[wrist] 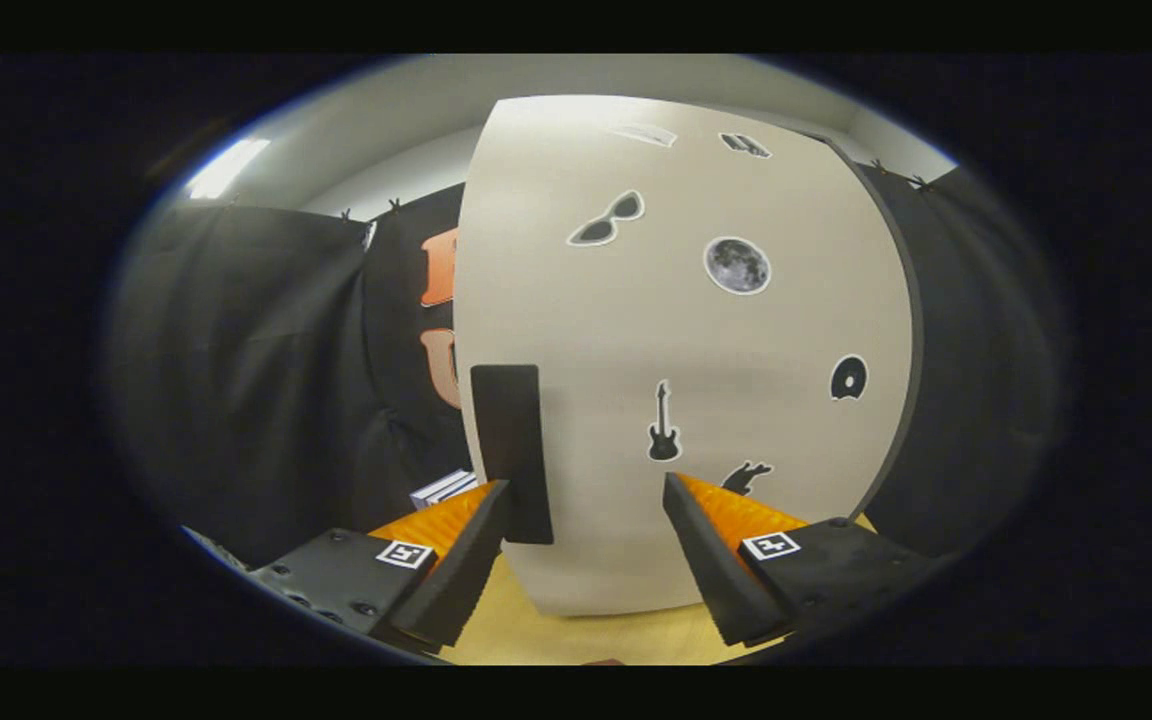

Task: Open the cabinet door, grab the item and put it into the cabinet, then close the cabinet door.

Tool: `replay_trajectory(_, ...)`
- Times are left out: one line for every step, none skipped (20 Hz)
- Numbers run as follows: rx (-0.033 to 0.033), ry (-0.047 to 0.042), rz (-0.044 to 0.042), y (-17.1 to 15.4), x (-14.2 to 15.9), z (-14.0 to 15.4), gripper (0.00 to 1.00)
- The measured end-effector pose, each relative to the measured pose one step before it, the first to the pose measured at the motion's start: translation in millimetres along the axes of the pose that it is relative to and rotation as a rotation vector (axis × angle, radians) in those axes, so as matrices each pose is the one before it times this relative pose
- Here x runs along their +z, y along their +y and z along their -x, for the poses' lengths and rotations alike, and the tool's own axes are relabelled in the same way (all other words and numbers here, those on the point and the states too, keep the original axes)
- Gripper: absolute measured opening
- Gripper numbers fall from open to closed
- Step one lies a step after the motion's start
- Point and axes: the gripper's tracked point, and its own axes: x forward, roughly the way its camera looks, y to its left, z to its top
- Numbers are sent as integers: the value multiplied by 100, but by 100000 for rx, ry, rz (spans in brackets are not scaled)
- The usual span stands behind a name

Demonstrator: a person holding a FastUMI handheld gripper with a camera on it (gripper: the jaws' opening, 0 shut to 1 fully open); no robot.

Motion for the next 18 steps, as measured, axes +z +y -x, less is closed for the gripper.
replay_trajectory(-488,-173,27,4,39,-467,97)
replay_trajectory(-354,204,-369,33,26,-520,97)
replay_trajectory(-369,244,-774,51,109,-419,97)
replay_trajectory(-377,532,-706,90,-36,-309,97)
replay_trajectory(-232,276,-409,28,22,-395,97)
replay_trajectory(-291,151,-249,119,-90,-441,97)
replay_trajectory(-424,234,-43,-44,-53,-402,97)
replay_trajectory(-559,5,237,67,-99,-425,97)
replay_trajectory(-684,32,349,-21,-110,-292,97)
replay_trajectory(-714,-181,509,-10,-170,-198,97)
replay_trajectory(-730,-215,572,-41,-99,-220,97)
replay_trajectory(-640,125,742,-98,-48,48,97)
replay_trajectory(-680,-11,555,-66,-45,53,97)
replay_trajectory(-388,-62,319,-23,-43,169,97)
replay_trajectory(987,-4,79,256,7,200,97)
replay_trajectory(1545,294,-454,350,-150,319,97)
replay_trajectory(1140,158,-689,185,-134,515,97)
replay_trajectory(790,148,-623,41,-127,623,97)
